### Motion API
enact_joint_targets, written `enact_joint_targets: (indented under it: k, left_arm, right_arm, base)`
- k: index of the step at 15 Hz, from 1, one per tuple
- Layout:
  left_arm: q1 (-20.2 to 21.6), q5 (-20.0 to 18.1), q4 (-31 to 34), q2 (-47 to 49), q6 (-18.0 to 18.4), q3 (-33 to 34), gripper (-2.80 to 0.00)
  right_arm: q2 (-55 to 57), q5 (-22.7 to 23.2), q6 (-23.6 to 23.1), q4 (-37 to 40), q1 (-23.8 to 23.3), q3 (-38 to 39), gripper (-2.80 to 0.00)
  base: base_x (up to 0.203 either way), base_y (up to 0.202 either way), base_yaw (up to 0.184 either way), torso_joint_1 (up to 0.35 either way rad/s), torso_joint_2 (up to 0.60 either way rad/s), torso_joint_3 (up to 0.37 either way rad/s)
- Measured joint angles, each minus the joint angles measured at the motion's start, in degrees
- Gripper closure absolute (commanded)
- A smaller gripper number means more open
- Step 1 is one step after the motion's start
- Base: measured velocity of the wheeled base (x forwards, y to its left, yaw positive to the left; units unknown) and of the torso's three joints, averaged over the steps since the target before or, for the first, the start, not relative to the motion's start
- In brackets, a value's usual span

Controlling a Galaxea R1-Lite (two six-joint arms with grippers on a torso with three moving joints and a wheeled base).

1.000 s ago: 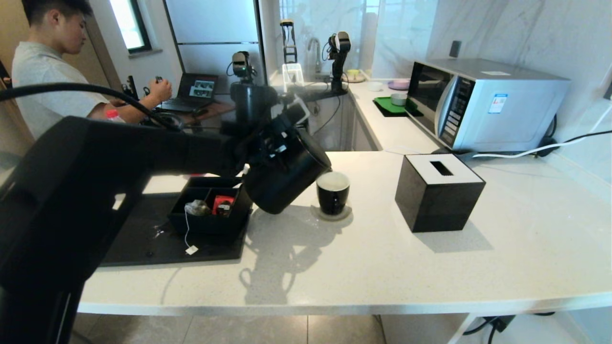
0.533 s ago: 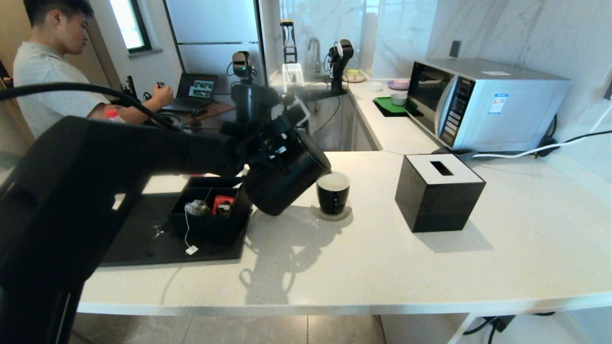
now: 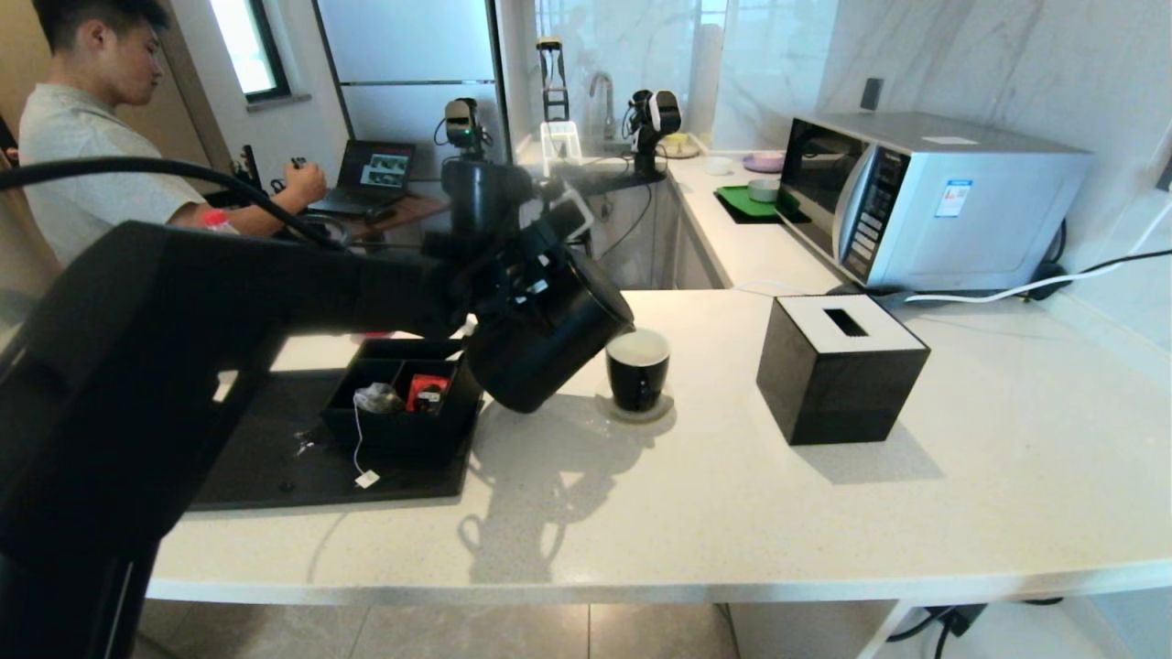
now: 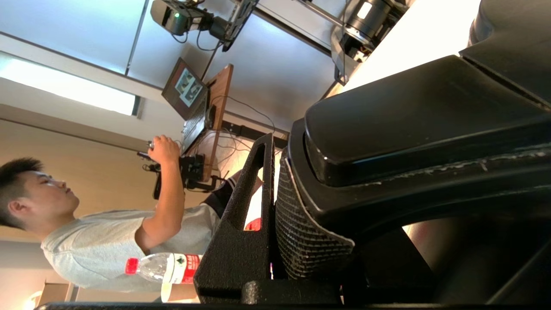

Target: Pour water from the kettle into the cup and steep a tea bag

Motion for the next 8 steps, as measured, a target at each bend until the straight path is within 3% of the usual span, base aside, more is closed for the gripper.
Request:
enact_joint_targets:
  k: [8]
  left_arm:
    - [0.00,0.02,0.07,-0.02,0.09,0.09,0.00]
  right_arm:
    - [0.00,0.02,0.00,0.02,0.00,0.00,0.00]
  base:
    - [0.000,0.000,0.000,0.000,0.00,0.000]
